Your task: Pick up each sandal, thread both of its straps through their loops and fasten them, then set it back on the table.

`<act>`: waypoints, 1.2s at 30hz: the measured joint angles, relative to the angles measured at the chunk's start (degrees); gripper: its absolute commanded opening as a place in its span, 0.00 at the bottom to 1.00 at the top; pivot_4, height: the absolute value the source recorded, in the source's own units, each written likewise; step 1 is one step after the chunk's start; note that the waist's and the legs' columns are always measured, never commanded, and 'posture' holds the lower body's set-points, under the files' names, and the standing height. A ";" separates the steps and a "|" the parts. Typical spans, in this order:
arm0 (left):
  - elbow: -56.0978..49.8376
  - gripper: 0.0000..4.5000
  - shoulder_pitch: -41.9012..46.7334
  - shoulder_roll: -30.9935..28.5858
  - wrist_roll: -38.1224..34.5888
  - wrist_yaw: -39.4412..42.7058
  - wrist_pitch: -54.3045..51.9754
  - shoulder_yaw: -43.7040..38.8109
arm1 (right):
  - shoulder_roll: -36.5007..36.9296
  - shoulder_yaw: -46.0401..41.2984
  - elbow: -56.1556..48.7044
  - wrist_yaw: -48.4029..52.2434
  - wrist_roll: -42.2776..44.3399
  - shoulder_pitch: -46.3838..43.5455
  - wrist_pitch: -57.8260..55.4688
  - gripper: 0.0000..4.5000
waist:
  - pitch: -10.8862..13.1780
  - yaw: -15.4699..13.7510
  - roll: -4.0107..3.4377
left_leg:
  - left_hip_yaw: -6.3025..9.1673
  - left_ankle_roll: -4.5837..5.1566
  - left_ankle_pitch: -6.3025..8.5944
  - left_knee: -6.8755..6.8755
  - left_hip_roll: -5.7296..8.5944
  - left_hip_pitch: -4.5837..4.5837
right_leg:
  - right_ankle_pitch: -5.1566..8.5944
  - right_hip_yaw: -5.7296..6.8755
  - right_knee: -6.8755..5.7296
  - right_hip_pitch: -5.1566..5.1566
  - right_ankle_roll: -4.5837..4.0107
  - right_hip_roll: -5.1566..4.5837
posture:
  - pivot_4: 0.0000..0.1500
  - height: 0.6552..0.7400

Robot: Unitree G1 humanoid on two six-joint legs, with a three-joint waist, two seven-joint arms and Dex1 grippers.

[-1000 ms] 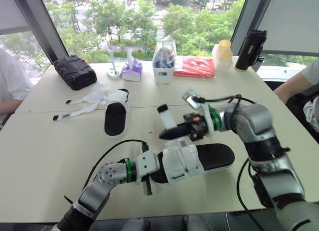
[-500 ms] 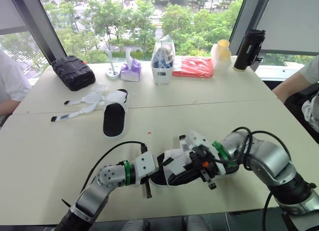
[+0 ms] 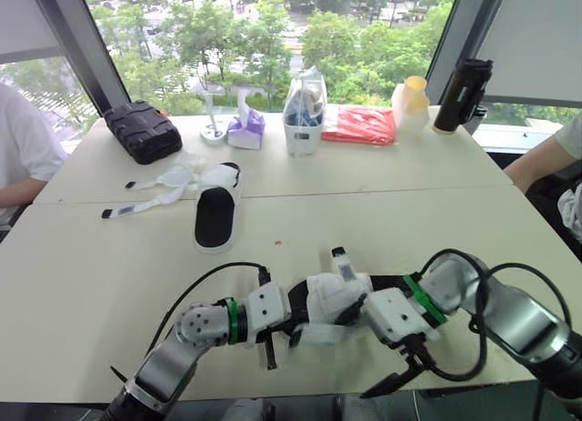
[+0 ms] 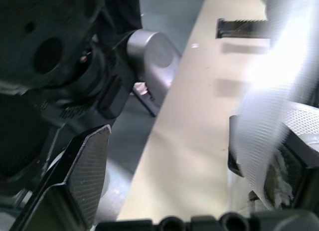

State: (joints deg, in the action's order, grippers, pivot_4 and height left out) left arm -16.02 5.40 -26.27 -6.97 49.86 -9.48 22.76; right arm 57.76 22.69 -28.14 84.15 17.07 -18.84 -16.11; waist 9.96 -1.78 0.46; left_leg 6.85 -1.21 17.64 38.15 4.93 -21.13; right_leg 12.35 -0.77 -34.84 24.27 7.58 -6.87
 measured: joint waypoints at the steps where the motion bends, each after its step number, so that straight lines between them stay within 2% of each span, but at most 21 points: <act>1: -0.02 0.00 -0.02 0.03 0.00 0.02 0.00 0.18 | 0.58 -0.38 -0.03 0.12 -0.04 0.74 1.01 0.99 | -0.02 -0.40 0.01 | 0.00 0.02 0.01 0.00 0.00 0.01 | 0.00 0.00 0.07 -0.02 0.00 0.00 | 1.00 1.00; 8: 0.23 0.00 -0.14 0.11 0.00 0.07 0.05 0.66 | 1.97 -2.53 0.00 0.12 -0.73 3.19 6.66 0.99 | -0.03 -0.84 0.01 | 0.02 0.23 0.14 0.00 0.04 -0.01 | -0.08 0.03 0.65 -0.31 0.07 -0.01 | 1.00 1.00; 26: 3.72 0.00 2.13 2.34 0.00 0.27 0.41 0.94 | 9.56 -6.45 -4.49 5.66 -1.69 7.70 11.42 0.99 | -0.03 -0.65 -0.01 | -0.04 0.23 0.14 0.04 0.02 -0.02 | -0.15 0.01 0.65 -0.31 0.16 -0.02 | 1.00 1.00; 33: 6.69 0.00 4.13 2.78 0.07 1.50 2.87 1.27 | 11.10 -14.70 0.39 4.74 13.51 4.72 -9.81 0.99 | -0.04 -0.71 -0.01 | -0.05 0.22 0.12 0.08 0.01 -0.02 | -0.17 -0.01 0.69 -0.33 -0.02 -0.02 | 1.00 1.00; 36: 7.13 0.00 3.93 2.53 0.06 2.28 4.35 1.20 | 11.60 -17.32 2.95 3.09 17.09 4.89 -17.72 0.99 | -0.04 -0.66 -0.03 | -0.05 0.23 0.13 0.06 0.01 -0.07 | -0.17 -0.01 0.68 -0.24 -0.01 -0.02 | 1.00 1.00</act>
State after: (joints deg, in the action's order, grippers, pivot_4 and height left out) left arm -8.89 9.33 -23.73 -6.91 52.14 -5.13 23.95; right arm 69.36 5.36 -25.19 87.24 34.16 -13.95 -33.83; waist 9.92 -2.44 0.44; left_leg 6.79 -0.98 17.77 38.21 4.94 -21.21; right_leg 12.18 -0.78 -34.16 24.03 7.57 -6.89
